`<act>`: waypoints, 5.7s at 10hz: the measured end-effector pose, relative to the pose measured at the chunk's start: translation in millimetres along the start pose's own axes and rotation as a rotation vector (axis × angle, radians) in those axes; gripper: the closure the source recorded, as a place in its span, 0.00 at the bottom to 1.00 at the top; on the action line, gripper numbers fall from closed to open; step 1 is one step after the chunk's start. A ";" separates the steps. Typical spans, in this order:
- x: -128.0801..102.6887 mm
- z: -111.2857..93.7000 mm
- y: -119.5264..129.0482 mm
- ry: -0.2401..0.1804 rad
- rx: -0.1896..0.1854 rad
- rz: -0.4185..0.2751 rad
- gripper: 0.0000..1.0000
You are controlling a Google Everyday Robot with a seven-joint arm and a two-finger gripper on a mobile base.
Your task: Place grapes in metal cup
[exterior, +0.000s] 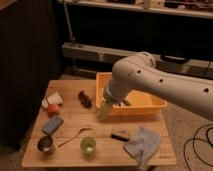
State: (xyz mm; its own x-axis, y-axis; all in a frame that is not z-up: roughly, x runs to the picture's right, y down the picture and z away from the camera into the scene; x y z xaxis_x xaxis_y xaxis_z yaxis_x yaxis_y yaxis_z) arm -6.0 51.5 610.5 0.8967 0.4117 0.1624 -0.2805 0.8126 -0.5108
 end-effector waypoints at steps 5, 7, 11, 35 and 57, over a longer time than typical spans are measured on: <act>0.1 0.1 0.0 0.000 0.000 0.000 0.20; 0.1 0.1 0.0 0.000 0.000 0.000 0.20; 0.1 0.1 0.0 0.000 0.000 0.000 0.20; -124.1 157.2 -118.7 -0.041 -0.093 -0.059 0.20; -61.0 319.1 -81.0 0.272 -0.177 0.034 0.38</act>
State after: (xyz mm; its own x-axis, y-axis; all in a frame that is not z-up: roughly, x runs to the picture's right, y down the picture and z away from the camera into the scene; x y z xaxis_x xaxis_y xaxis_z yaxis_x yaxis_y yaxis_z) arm -147.2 92.3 911.3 0.9531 0.2927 -0.0765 -0.2695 0.7064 -0.6545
